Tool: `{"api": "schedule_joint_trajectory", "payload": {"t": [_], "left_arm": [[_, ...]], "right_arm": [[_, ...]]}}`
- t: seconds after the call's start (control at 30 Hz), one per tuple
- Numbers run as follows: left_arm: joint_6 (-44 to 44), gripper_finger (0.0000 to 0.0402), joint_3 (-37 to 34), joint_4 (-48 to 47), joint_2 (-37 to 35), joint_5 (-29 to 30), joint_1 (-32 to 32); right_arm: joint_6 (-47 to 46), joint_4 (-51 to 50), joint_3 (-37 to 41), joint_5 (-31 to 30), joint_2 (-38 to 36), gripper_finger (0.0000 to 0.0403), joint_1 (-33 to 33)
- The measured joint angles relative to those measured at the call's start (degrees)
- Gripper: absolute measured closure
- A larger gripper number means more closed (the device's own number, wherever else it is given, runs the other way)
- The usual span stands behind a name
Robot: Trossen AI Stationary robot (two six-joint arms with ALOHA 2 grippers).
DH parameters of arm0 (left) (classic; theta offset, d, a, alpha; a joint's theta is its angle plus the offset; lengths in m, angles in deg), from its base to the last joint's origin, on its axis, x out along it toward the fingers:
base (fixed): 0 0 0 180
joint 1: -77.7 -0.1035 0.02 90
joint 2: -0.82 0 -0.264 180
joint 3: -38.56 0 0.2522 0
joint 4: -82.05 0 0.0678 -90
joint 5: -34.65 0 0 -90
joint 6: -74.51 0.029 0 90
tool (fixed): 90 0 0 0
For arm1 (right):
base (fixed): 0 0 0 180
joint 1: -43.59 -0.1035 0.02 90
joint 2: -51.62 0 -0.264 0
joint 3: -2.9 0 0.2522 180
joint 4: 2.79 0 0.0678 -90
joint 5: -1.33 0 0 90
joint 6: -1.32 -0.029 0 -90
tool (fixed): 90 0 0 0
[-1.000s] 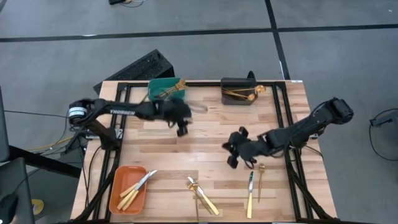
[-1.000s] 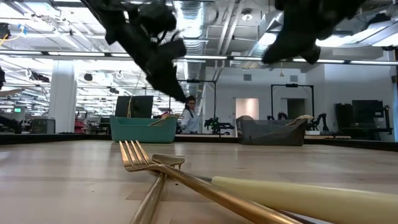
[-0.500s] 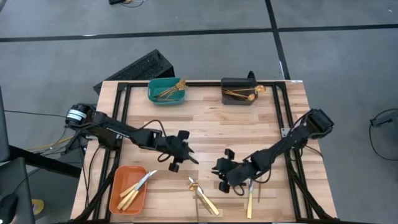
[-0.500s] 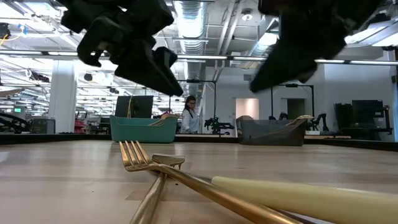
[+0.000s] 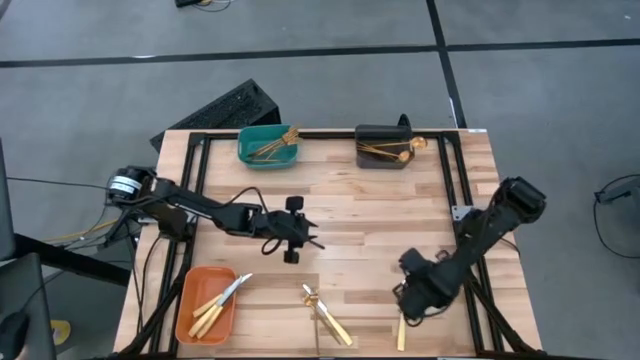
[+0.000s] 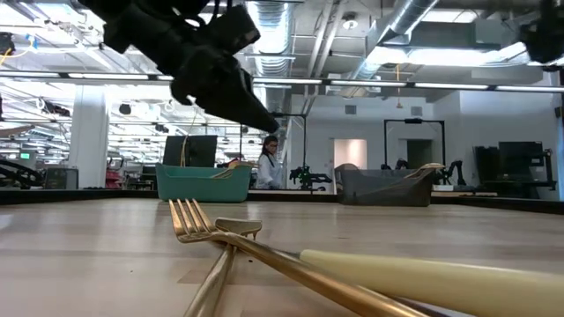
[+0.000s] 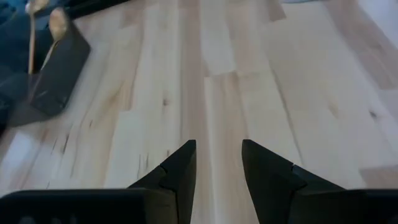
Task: Sort silverware by color (type)
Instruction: Put the gold fork into the green bin
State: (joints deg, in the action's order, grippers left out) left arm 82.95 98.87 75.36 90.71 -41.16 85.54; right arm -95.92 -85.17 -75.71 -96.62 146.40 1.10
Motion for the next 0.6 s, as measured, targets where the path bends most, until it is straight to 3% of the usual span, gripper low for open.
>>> {"api": "schedule_joint_trajectory", "payload": {"t": [0.23, 0.6], "left_arm": [[-0.61, 0.0285, 0.0, 2.78, 2.09, -0.37, -0.72], [-1.68, 0.0285, 0.0, 2.6, 2.09, -0.31, -0.75]], "right_arm": [[-14.88, 1.85, 3.5, 0.23, -0.76, 0.0292, -5.79], [-17.86, 13.73, 13.23, 1.27, -0.77, 0.0292, -3.39]]}}
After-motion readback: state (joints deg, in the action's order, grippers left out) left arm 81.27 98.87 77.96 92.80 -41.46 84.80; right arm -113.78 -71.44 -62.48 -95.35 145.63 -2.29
